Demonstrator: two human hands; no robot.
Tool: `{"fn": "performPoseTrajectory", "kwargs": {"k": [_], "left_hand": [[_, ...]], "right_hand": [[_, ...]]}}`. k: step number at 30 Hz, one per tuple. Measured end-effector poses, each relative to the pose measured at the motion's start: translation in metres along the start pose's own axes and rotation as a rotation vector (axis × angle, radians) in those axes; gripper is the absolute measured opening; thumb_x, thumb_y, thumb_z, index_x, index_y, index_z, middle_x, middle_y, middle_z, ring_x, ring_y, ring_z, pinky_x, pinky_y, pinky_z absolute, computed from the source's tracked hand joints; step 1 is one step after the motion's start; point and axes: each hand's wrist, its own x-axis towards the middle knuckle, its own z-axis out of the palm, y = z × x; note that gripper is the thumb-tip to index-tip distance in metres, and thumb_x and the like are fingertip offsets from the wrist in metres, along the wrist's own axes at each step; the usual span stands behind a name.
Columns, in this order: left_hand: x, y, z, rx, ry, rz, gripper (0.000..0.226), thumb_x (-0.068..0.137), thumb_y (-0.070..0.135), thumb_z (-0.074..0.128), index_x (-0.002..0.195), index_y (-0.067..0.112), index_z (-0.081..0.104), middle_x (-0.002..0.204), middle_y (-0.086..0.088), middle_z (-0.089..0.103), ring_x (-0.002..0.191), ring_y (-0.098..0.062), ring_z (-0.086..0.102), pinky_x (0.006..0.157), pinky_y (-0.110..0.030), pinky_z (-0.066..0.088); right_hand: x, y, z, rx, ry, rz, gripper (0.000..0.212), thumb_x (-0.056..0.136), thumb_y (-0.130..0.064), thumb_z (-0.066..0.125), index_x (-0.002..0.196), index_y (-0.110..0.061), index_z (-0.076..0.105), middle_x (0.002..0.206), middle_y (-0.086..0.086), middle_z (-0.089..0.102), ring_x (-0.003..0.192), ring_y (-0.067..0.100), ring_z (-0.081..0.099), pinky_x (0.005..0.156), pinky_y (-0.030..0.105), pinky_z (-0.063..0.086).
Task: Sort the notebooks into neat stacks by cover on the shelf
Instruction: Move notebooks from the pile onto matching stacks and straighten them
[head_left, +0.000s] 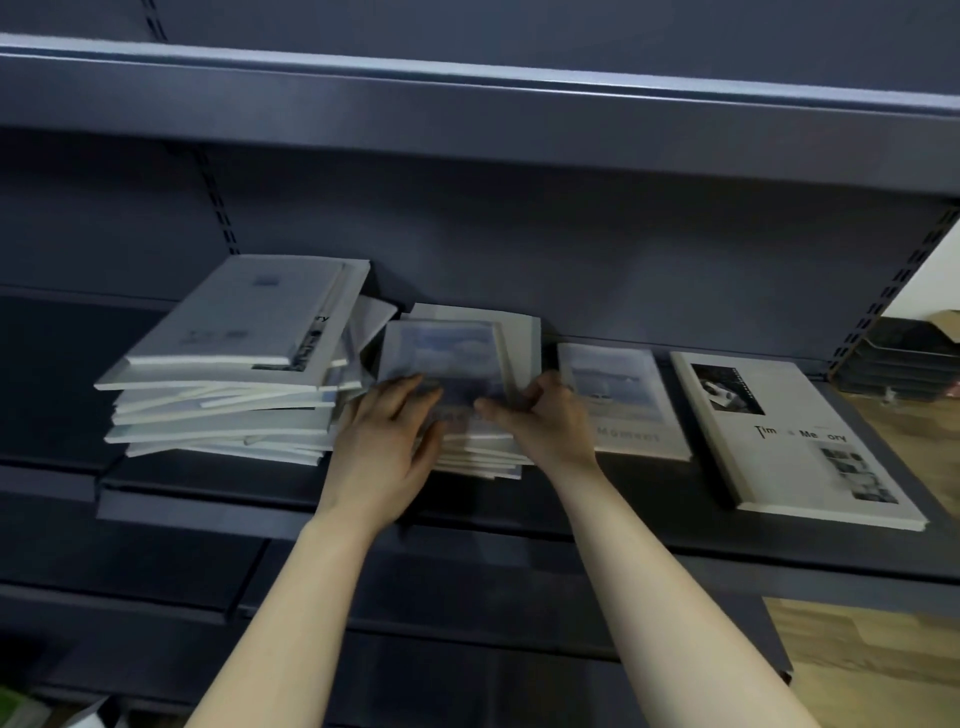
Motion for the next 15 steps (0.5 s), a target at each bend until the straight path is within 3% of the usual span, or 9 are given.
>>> {"fn": "performPoseTrajectory", "kwargs": {"k": [5, 9, 13, 15], "left_hand": [[0.0, -0.01, -0.001, -0.003, -0.025, 0.002, 0.057, 0.09, 0.045, 0.026, 0.135, 0.018, 0.05, 0.14, -0.007, 0.049, 0.127, -0.031, 0.044, 0.105, -0.048, 0.032], [-0.002, -0.012, 0.0, -0.015, -0.038, 0.004, 0.063, 0.09, 0.049, 0.022, 0.139, 0.017, 0.044, 0.139, -0.008, 0.05, 0.128, -0.03, 0.043, 0.107, -0.048, 0.03], [-0.004, -0.013, 0.0, -0.043, -0.041, 0.015, 0.063, 0.09, 0.05, 0.02, 0.14, 0.019, 0.044, 0.139, -0.008, 0.05, 0.129, -0.029, 0.042, 0.108, -0.046, 0.029], [-0.004, -0.011, -0.001, -0.051, -0.042, 0.018, 0.063, 0.09, 0.051, 0.019, 0.139, 0.02, 0.045, 0.14, -0.006, 0.049, 0.13, -0.028, 0.041, 0.108, -0.045, 0.029]], "right_hand": [[0.001, 0.004, -0.006, 0.1, -0.042, 0.053, 0.056, 0.068, -0.05, 0.078, 0.104, -0.017, 0.052, 0.101, -0.001, 0.061, 0.092, 0.019, 0.06, 0.079, 0.039, 0.052], [-0.008, 0.008, -0.015, 0.237, -0.072, 0.086, 0.038, 0.075, -0.039, 0.078, 0.098, -0.021, 0.055, 0.093, -0.004, 0.063, 0.084, 0.012, 0.062, 0.063, 0.027, 0.05], [-0.017, 0.016, -0.029, 0.282, -0.136, 0.115, 0.014, 0.083, -0.032, 0.072, 0.078, -0.024, 0.061, 0.074, -0.002, 0.066, 0.054, 0.005, 0.06, 0.043, 0.015, 0.044], [-0.02, 0.021, -0.036, 0.25, -0.146, 0.156, 0.014, 0.084, -0.033, 0.072, 0.082, -0.021, 0.064, 0.077, 0.001, 0.068, 0.058, 0.009, 0.062, 0.043, 0.014, 0.044]]}}
